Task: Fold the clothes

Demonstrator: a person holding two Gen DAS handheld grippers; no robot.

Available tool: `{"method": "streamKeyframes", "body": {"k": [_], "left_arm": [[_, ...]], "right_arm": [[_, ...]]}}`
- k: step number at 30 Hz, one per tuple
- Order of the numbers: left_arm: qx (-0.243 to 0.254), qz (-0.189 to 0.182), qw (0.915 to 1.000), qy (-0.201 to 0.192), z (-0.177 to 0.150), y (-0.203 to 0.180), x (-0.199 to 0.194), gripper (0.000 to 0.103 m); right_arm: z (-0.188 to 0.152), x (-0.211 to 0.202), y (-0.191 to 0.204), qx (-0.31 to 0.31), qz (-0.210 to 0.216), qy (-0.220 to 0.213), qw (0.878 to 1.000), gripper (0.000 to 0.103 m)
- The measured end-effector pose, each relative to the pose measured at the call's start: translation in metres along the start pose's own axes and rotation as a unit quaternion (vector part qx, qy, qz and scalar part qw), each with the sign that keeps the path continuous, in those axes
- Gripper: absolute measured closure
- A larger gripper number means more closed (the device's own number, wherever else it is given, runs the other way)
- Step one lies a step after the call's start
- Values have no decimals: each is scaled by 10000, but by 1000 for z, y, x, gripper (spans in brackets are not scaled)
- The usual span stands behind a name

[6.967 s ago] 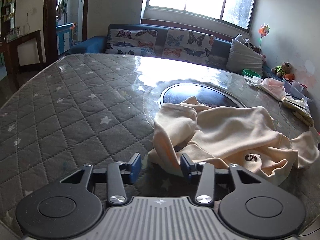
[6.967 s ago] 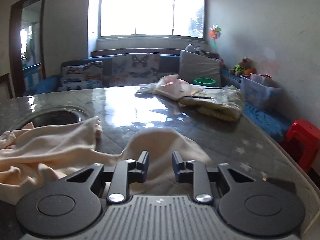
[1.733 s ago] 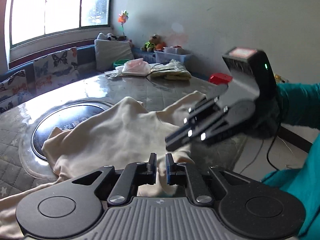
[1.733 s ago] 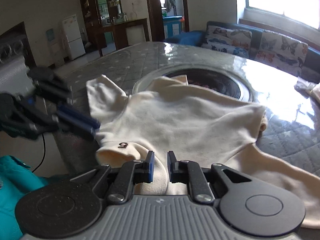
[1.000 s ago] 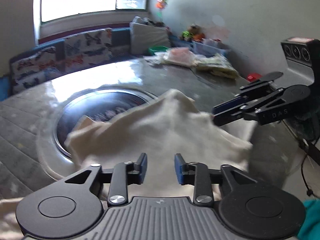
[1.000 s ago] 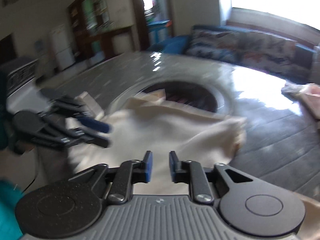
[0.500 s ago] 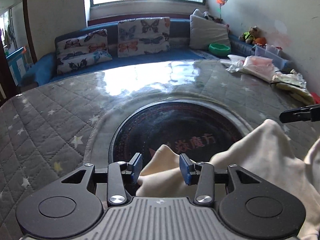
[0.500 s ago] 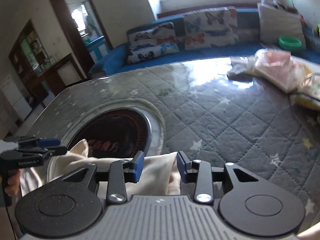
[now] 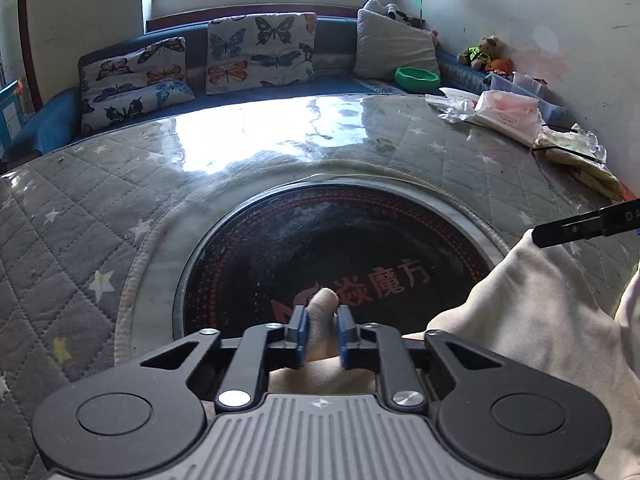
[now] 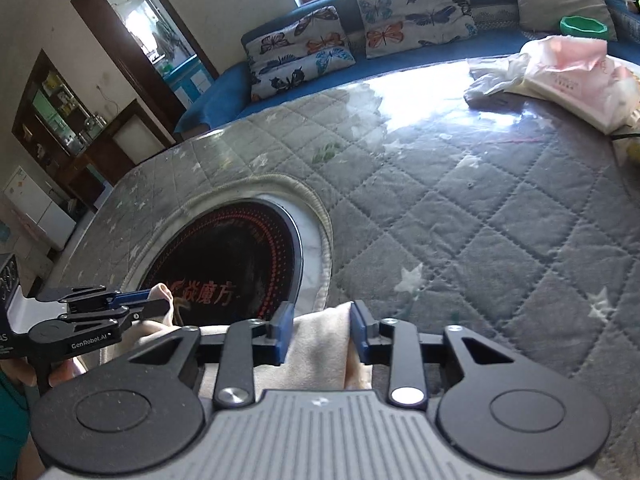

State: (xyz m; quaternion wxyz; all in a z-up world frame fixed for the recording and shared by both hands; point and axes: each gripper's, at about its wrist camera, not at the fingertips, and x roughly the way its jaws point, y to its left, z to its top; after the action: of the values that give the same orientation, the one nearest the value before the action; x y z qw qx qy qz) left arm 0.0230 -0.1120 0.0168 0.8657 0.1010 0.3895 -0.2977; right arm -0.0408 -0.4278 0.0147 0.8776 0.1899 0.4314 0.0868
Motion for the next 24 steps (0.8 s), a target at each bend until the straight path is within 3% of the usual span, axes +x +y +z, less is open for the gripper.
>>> {"method": "streamKeyframes", "body": {"k": [4,10,14,16,18,22,24], "left_arm": [[-114,72,9997,-200,2,1,-9,92],[-441,39,9961,-769,9,12,-45,92],[-512,-252,9904,-1261,5,10,-80,92],[-434,-386,9879,-1435,1,4,-94,92],[-387,-578,9856,-1545,-4,-4,-107,92],[-52,-944,9806,-1715,-23,-27,-130,92],[96,-1117,9788,-1712,-35,-37,-139,92]], "right_arm": [[-2,-5,6,-93,80,-263,9996,101],[-4,-37,20,-381,408,-743,9957,101],[-7,-52,25,-467,492,-800,9945,101],[-7,-50,25,-532,330,-679,9957,95],[-5,-42,18,-365,128,-581,9976,78],[0,-24,1,123,68,-492,9987,75],[2,-16,-4,227,59,-448,9987,68]]}}
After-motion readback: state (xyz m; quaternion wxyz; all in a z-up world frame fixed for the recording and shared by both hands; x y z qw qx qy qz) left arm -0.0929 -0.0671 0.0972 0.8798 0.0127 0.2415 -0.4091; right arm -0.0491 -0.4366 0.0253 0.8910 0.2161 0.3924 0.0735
